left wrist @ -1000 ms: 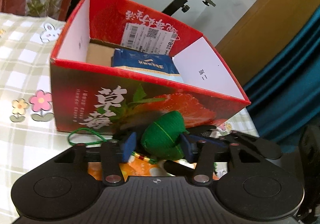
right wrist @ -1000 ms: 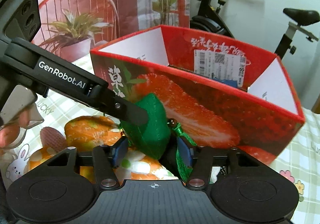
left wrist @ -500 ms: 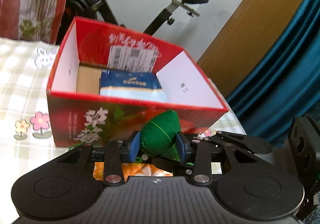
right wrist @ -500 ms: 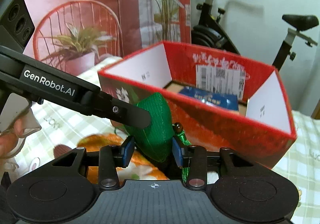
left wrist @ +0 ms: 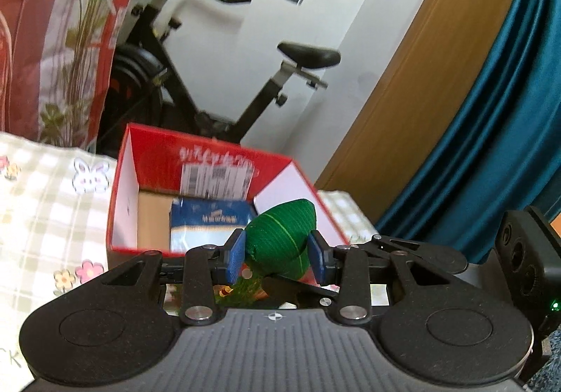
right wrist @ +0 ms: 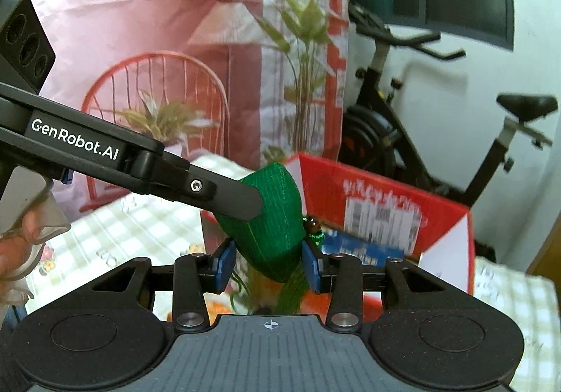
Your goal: Organize soft objects
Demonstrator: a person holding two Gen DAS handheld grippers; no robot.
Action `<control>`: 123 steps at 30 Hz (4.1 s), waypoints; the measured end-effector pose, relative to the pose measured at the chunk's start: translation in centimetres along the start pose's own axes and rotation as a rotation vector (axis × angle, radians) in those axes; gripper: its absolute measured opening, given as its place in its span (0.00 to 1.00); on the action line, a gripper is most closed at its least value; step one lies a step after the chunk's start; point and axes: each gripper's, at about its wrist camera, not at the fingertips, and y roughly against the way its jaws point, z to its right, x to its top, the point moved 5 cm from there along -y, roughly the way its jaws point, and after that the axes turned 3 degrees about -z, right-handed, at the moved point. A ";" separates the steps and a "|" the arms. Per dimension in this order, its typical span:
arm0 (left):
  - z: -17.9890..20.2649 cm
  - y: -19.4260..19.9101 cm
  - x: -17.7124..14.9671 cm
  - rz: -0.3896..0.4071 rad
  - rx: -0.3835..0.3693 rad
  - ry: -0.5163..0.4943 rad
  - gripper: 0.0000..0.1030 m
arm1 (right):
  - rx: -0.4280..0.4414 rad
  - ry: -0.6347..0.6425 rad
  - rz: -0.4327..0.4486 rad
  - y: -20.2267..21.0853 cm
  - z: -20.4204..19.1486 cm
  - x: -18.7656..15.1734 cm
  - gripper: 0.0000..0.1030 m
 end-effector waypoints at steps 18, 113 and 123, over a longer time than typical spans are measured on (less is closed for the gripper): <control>1.7 1.9 8.4 0.198 -0.008 -0.055 0.39 | -0.060 0.131 0.169 1.5 2.0 10.9 0.37; -4.5 -2.8 -15.0 -0.239 0.091 0.139 0.28 | -0.022 -0.283 -0.189 0.1 -0.3 -15.9 0.41; -4.8 -2.7 -15.3 -0.221 0.090 0.161 0.28 | 0.001 -0.244 -0.221 0.0 -0.3 -15.7 0.42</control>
